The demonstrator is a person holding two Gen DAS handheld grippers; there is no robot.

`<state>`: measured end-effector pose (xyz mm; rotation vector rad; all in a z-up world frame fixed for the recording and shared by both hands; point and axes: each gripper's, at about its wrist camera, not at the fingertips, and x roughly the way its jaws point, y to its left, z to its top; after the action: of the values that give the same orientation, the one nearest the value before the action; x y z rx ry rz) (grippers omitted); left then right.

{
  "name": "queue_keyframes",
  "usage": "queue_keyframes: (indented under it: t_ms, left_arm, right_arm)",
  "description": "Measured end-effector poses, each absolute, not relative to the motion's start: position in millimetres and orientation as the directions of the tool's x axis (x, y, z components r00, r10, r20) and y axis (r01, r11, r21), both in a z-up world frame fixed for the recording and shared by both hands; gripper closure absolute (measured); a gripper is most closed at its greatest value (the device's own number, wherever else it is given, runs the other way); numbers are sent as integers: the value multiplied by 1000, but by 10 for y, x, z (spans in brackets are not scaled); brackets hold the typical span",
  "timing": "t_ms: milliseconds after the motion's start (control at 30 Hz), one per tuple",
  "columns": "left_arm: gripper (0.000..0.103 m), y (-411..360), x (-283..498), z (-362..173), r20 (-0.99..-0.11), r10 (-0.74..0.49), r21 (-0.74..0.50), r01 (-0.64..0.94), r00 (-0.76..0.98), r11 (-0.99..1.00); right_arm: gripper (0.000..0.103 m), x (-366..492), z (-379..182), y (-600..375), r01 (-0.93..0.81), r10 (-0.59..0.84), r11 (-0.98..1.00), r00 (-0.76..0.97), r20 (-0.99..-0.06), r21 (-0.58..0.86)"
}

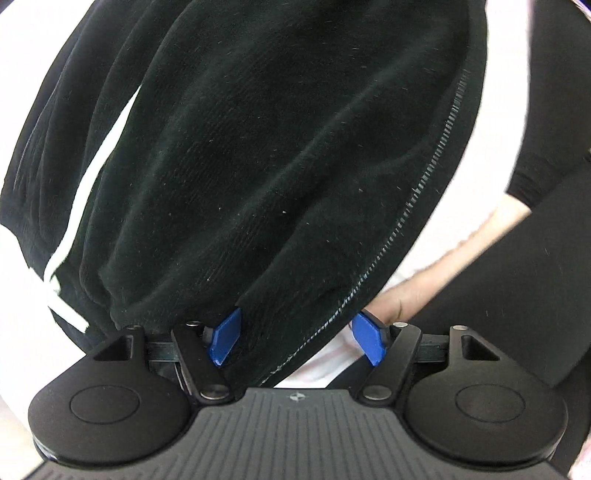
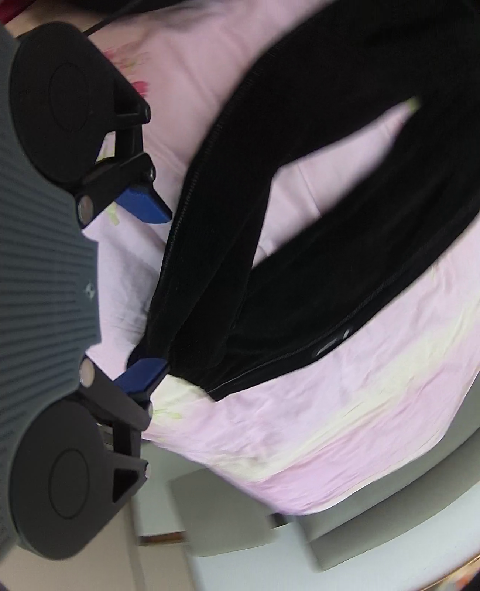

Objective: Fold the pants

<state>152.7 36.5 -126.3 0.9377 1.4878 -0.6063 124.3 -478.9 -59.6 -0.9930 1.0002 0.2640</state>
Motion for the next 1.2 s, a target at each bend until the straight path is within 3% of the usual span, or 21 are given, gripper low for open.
queue_keyframes:
  t_ms: [267, 367, 500, 767, 967, 1200]
  left_arm:
    - [67, 418, 1280, -1137, -938, 241, 345, 684, 248, 642]
    - [73, 572, 1263, -886, -927, 176, 343, 559, 331, 755]
    - [74, 677, 1410, -514, -903, 109, 296, 417, 416, 859]
    - [74, 590, 1937, -343, -903, 80, 216, 286, 423, 934]
    - [74, 556, 2297, -558, -927, 107, 211, 264, 360, 941]
    - [74, 569, 2445, -869, -936, 116, 211, 265, 332, 941]
  right_arm:
    - [28, 1247, -890, -4725, -763, -222, 225, 565, -795, -605]
    - [29, 1237, -972, -4685, -789, -206, 178, 555, -806, -588]
    - [29, 1222, -1002, -4725, -762, -210, 166, 594, -777, -627]
    - [35, 1133, -927, -4876, -729, -231, 187, 619, -751, -658]
    - [35, 1163, -926, -4924, -722, -239, 206, 617, -750, -660]
    - [42, 1169, -978, -4975, -753, -224, 183, 595, -772, -632]
